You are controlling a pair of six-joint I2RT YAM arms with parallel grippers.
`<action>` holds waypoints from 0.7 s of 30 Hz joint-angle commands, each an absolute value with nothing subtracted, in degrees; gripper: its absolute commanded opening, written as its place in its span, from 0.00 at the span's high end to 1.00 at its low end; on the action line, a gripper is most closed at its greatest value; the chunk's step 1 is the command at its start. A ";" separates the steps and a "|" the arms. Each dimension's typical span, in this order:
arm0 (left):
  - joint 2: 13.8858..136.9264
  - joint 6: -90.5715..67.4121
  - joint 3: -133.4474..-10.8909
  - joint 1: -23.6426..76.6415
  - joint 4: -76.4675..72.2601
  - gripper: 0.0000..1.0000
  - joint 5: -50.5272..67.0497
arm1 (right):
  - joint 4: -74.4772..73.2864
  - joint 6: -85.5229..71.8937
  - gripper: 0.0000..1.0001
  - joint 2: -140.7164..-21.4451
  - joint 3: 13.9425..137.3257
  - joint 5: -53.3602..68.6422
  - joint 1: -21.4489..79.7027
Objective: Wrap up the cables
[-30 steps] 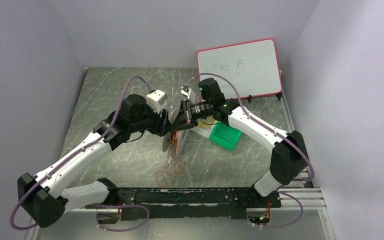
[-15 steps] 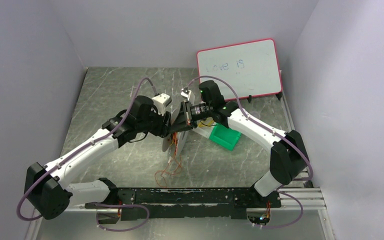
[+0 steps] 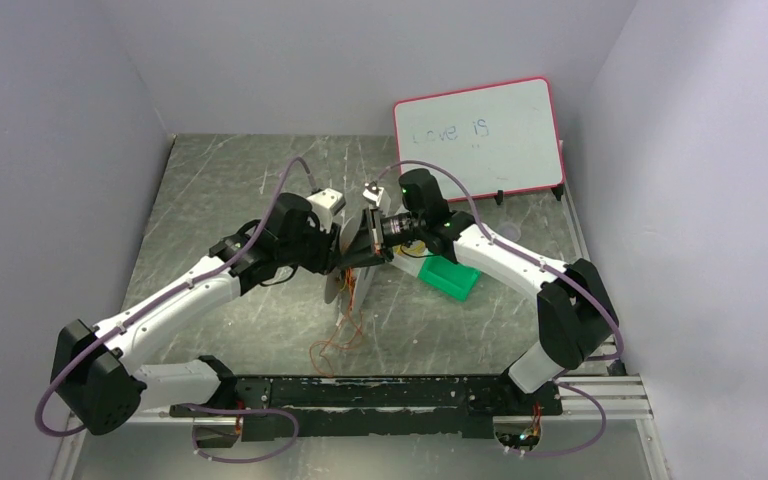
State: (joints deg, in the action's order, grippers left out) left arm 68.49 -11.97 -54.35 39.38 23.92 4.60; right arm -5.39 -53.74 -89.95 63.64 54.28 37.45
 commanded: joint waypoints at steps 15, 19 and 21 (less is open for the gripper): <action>68.74 -11.85 -54.93 40.91 25.73 0.93 -1.41 | 5.18 -60.86 1.00 -89.82 60.80 53.55 37.70; 68.28 -11.87 -54.84 41.07 25.74 0.93 -1.77 | 6.75 -61.94 1.00 -89.91 59.57 52.95 37.81; 67.63 -11.70 -54.55 41.11 25.54 0.93 -2.02 | 6.54 -61.80 0.97 -89.98 59.48 52.47 37.82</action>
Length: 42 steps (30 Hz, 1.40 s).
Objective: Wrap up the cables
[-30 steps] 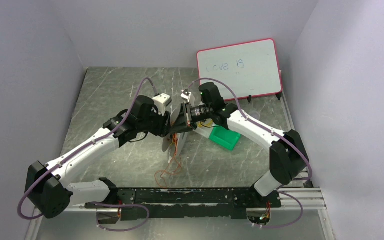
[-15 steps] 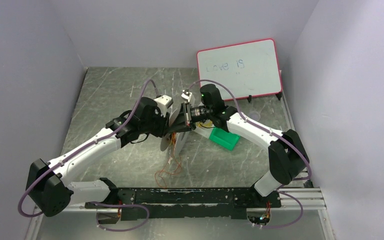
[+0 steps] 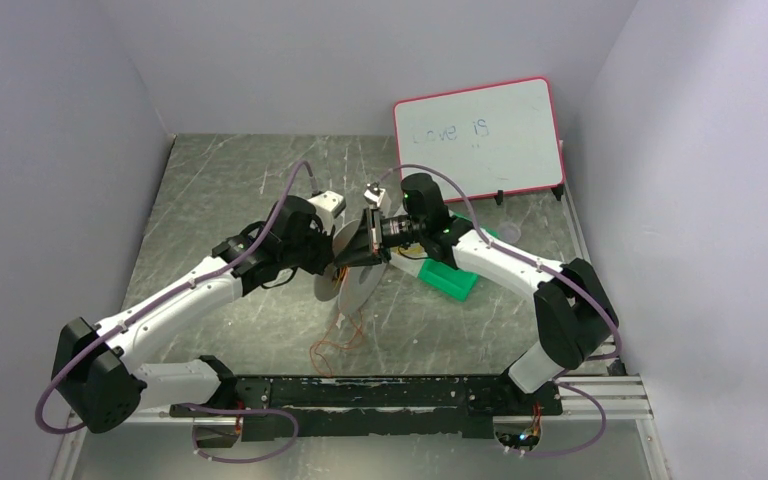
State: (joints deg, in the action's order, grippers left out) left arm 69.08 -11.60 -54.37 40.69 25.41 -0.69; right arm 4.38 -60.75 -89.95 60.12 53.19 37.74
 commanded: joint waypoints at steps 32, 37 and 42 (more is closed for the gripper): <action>57.93 -8.74 -63.19 46.52 38.87 0.93 -0.58 | -24.95 -21.85 0.92 -79.37 67.27 16.52 36.35; 58.23 -8.68 -65.72 46.49 40.85 0.93 -0.36 | -21.71 -21.53 0.89 -75.68 64.15 16.66 36.32; 58.79 -10.01 -68.77 46.49 42.68 0.93 -5.09 | -19.04 -21.08 0.78 -69.37 60.32 13.70 36.28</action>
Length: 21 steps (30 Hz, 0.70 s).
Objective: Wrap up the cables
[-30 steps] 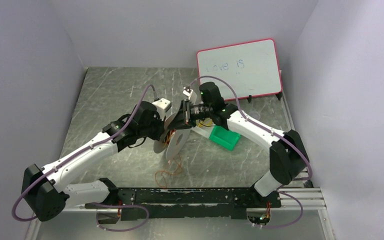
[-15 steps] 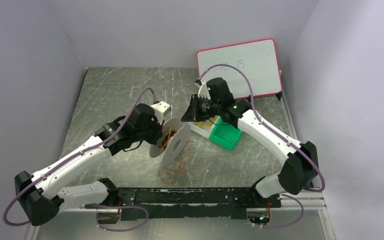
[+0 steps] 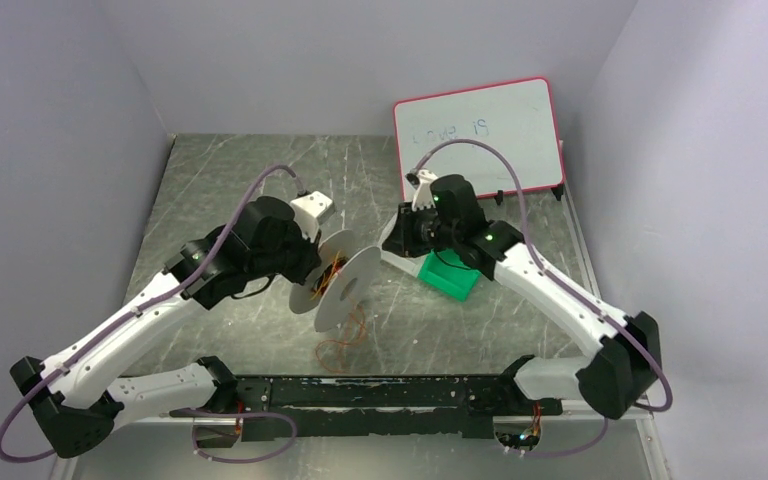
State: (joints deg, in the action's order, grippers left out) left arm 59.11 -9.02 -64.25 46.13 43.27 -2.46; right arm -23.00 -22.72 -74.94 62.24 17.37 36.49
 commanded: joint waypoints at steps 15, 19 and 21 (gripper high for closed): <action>62.58 -13.46 -72.68 46.53 44.25 0.93 -12.64 | 10.95 -31.42 0.50 -53.55 35.07 30.99 39.17; 63.34 -15.34 -72.77 46.49 43.30 0.93 -12.76 | 15.14 -32.19 0.46 -54.89 32.67 24.95 46.19; 63.54 -15.84 -72.85 46.51 42.97 0.93 -13.11 | 21.21 -33.73 0.45 -56.21 30.82 22.74 49.50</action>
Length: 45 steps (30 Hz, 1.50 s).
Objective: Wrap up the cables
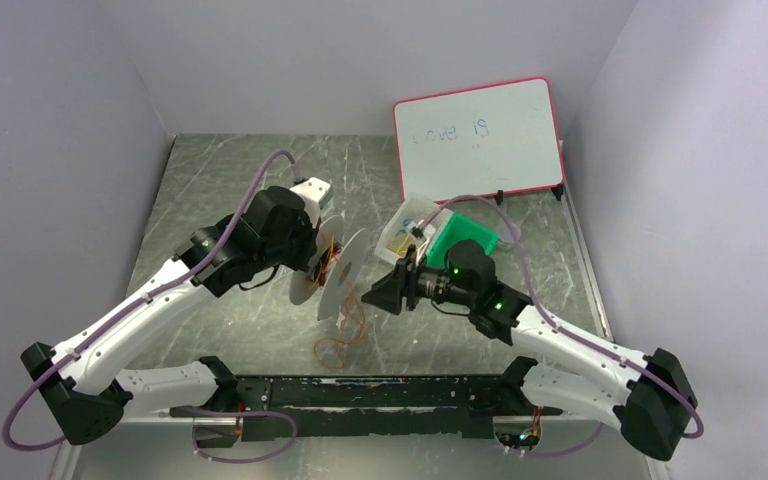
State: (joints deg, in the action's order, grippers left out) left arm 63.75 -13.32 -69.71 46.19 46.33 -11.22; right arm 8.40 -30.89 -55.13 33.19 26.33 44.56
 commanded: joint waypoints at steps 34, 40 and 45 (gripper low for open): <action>61.19 -13.68 -70.83 46.55 45.10 0.93 -10.94 | 2.46 -22.98 1.00 -56.05 40.44 -7.39 58.77; 59.48 -10.30 -69.75 46.53 46.07 0.93 -8.90 | -8.19 -17.09 1.00 -55.91 47.41 -20.79 57.83; 57.87 -8.14 -70.08 46.56 46.88 0.93 -5.48 | -12.72 -14.38 1.00 -57.91 50.71 -27.60 56.16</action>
